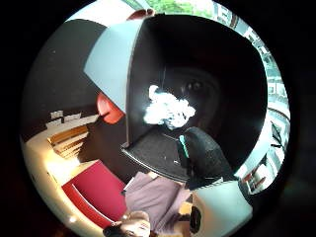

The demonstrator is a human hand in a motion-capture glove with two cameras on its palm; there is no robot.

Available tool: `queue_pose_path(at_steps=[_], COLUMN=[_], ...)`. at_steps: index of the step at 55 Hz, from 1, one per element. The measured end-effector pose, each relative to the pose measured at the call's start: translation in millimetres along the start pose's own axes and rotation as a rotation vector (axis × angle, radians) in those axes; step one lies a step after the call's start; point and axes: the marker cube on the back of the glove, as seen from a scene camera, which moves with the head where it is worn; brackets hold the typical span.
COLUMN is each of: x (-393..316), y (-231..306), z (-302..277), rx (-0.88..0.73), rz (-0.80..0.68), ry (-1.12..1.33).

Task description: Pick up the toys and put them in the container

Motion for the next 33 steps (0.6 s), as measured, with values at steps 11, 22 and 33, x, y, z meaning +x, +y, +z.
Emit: queue_pose_path(at_steps=[11,22,33], x=[27.2,81.3,148.4], y=[21.6,63.2,137.5], z=[-13.9,-22.6,-27.7], rx=[0.026,0.041,0.056], rz=[-0.061,0.009,-0.025], ry=[0.034,0.078,-0.080])
